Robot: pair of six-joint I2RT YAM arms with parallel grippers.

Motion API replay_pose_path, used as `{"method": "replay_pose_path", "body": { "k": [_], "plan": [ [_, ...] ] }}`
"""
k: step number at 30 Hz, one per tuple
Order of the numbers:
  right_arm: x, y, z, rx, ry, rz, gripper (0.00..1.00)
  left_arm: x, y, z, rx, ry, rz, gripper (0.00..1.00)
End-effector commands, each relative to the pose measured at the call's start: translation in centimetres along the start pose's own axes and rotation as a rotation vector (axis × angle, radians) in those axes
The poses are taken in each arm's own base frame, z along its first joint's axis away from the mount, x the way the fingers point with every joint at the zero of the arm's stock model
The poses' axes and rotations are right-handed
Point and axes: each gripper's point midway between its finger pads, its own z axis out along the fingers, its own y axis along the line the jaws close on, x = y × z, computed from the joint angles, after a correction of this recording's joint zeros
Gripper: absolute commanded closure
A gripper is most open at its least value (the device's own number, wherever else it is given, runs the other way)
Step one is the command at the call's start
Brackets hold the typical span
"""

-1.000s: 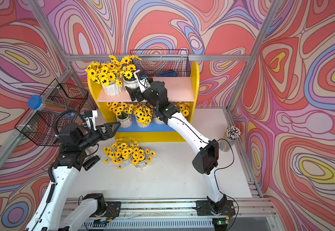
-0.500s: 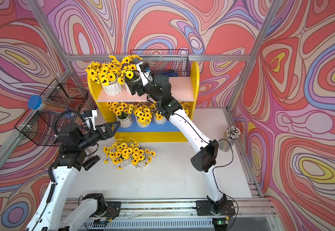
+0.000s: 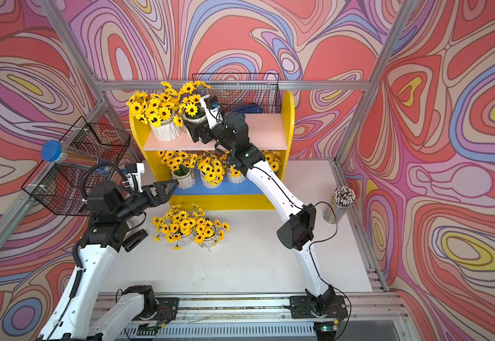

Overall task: Take the sunflower pots off the shelves
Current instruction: Pick up the sunflower pot from the shelf.

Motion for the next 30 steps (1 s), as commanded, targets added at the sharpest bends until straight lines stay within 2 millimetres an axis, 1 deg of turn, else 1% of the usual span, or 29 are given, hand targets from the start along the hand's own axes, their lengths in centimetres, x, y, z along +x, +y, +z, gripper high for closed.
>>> {"method": "replay_pose_path", "body": {
  "k": [1,4,6,9,13,15,19,21,30],
  "plan": [
    [-0.2,-0.1,0.2,-0.008,-0.009,0.003,0.13,-0.5,-0.4,-0.1,0.022,-0.017,0.015,0.0],
    [0.2,0.0,0.2,-0.013,0.006,-0.006,0.22,-0.5,-0.4,-0.1,0.022,-0.017,0.014,0.0],
    [0.6,0.1,0.2,-0.022,0.016,-0.007,0.32,-0.5,-0.3,-0.1,0.02,-0.017,0.013,0.0],
    [0.7,0.3,0.0,-0.031,0.02,-0.004,0.42,-0.5,-0.2,-0.1,0.019,-0.017,0.014,0.0],
    [0.5,0.6,-0.1,-0.043,0.019,-0.007,0.6,-0.6,-0.3,-0.1,0.019,-0.019,0.016,0.0],
    [0.0,0.7,-0.3,-0.044,0.009,-0.008,0.73,-0.6,-0.3,-0.1,0.019,-0.019,0.013,0.0],
    [-1.3,0.8,-0.8,-0.045,-0.01,-0.018,0.88,-0.6,-0.2,-0.1,0.019,-0.02,0.014,0.01],
    [-1.9,0.8,-1.1,-0.042,-0.014,-0.026,0.99,-0.6,-0.2,-0.1,0.018,-0.02,0.014,0.0],
    [-4.8,0.5,-2.5,-0.002,-0.051,-0.062,1.0,-0.7,-0.4,-0.2,0.019,-0.027,0.024,0.01]
  ]
}}
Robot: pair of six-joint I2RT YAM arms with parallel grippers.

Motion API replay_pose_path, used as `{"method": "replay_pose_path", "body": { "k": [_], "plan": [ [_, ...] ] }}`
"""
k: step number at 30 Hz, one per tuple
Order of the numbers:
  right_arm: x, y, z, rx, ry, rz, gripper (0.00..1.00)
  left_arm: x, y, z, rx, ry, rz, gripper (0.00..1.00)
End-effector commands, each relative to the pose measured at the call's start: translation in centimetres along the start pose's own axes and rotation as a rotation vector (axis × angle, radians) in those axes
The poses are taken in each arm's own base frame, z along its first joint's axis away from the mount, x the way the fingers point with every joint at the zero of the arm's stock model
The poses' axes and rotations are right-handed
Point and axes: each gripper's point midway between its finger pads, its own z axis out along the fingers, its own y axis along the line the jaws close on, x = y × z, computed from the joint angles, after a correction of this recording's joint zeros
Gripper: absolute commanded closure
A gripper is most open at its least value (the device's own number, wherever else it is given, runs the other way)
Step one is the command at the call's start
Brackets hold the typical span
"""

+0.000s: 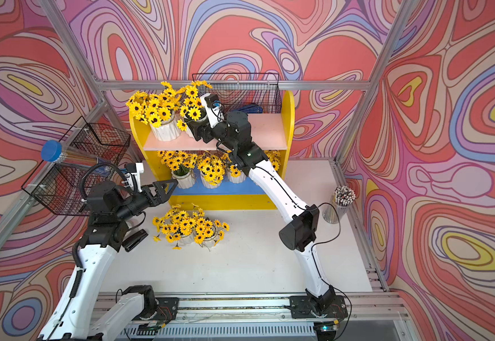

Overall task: Take the sunflower pots off the shelves
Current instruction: Pick up the sunflower pot from the shelf.

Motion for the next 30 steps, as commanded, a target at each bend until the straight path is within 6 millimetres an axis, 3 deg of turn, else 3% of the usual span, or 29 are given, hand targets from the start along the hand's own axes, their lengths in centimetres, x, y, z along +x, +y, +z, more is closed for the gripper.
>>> {"method": "replay_pose_path", "body": {
  "k": [1,30],
  "plan": [
    [-4.0,0.0,-1.8,0.018,-0.048,-0.029,1.0,-0.5,-0.4,-0.2,0.019,-0.021,0.021,0.01],
    [-9.2,-0.3,-4.8,0.064,-0.122,-0.055,1.0,-0.7,-0.6,-0.2,0.027,-0.029,0.019,0.01]
  ]
}}
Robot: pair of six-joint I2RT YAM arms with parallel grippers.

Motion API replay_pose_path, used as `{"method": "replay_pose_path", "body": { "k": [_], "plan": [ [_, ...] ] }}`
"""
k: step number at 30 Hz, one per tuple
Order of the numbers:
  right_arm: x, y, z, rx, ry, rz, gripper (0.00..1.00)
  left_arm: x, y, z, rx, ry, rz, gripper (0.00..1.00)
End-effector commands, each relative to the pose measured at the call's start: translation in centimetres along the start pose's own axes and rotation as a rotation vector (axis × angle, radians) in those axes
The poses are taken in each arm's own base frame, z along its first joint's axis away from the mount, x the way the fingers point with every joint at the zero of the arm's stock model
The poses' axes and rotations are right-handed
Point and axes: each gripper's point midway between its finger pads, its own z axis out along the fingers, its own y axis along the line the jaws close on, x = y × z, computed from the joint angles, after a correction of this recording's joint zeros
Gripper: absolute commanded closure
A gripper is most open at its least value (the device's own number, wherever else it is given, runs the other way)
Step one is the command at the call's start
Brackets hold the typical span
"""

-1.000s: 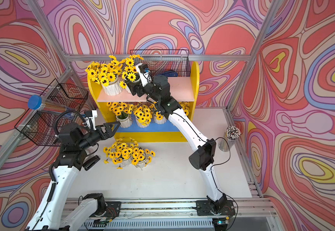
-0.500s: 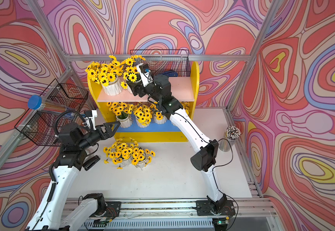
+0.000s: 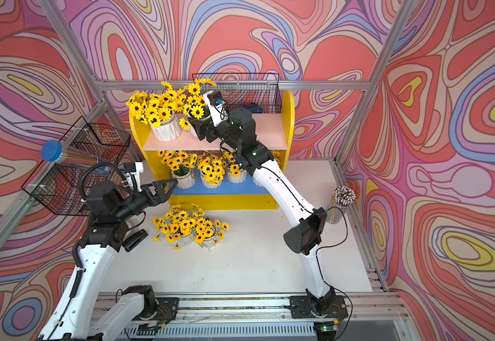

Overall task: Take the sunflower pots off the shelves
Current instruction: Pick up the sunflower pot from the shelf.

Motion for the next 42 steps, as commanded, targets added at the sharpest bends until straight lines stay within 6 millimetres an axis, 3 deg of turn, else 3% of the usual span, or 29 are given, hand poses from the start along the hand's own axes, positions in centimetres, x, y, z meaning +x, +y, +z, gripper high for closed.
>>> {"method": "replay_pose_path", "body": {
  "k": [1,17,28,42],
  "plan": [
    [-7.0,-0.1,-3.0,0.023,-0.15,-0.034,1.0,-0.5,-0.5,-0.2,0.023,-0.02,0.011,0.01],
    [-6.3,-1.3,-5.2,0.114,-0.092,-0.087,1.0,-0.6,-0.9,-0.1,0.038,-0.016,0.001,0.01],
    [-6.5,-4.2,-6.3,0.228,-0.077,-0.094,1.0,-0.7,-0.9,0.0,0.04,-0.015,0.001,0.01],
    [-7.4,-5.9,-7.3,0.271,-0.098,-0.081,1.0,-1.1,-0.8,0.0,0.027,-0.022,0.001,0.01]
  ]
}}
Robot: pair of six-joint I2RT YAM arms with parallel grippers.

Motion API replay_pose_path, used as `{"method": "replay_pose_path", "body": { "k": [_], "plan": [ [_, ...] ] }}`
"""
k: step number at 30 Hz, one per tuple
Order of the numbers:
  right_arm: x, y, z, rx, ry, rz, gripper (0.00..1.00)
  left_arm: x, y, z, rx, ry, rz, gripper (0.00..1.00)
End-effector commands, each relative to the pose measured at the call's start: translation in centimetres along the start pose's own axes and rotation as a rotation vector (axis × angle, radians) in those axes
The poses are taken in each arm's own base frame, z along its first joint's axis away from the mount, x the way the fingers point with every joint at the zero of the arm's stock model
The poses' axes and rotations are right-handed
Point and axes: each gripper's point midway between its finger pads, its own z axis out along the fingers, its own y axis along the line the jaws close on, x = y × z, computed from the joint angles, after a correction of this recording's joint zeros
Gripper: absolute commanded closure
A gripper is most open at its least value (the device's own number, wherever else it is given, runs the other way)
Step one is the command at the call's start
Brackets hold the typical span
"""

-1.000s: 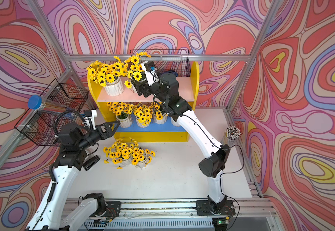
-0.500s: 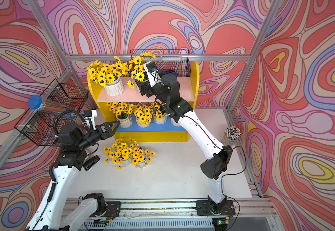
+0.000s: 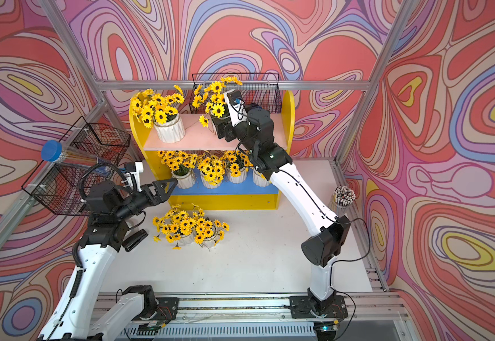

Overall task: Take the sunflower pots off the shelves
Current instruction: Pick up the sunflower pot from the shelf.

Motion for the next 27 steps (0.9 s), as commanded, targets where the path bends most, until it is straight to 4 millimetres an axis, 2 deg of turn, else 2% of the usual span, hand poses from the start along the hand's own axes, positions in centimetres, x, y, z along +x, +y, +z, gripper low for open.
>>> {"method": "replay_pose_path", "body": {
  "k": [1,5,13,17,23,27],
  "plan": [
    [-6.8,-2.0,-2.5,0.06,-0.173,0.011,1.0,-1.3,-0.8,0.1,0.017,-0.023,0.013,0.01],
    [-5.9,-2.8,-1.9,0.076,-0.148,0.024,1.0,-2.5,-1.5,0.3,0.005,-0.024,0.023,0.03],
    [-5.2,-4.0,-1.8,0.098,-0.141,0.038,1.0,-4.7,-5.2,1.7,-0.004,-0.022,0.121,0.03],
    [-4.6,-4.1,-1.5,0.093,-0.126,0.043,1.0,-6.0,-5.9,2.7,-0.015,-0.054,0.117,0.03],
    [-4.4,-5.3,-1.5,0.098,-0.127,0.061,1.0,-7.5,-6.5,4.4,-0.018,-0.071,0.104,0.03],
    [-4.4,-5.0,-1.4,0.078,-0.122,0.069,1.0,-8.1,-8.3,4.5,0.032,-0.075,0.12,0.04]
  ]
}}
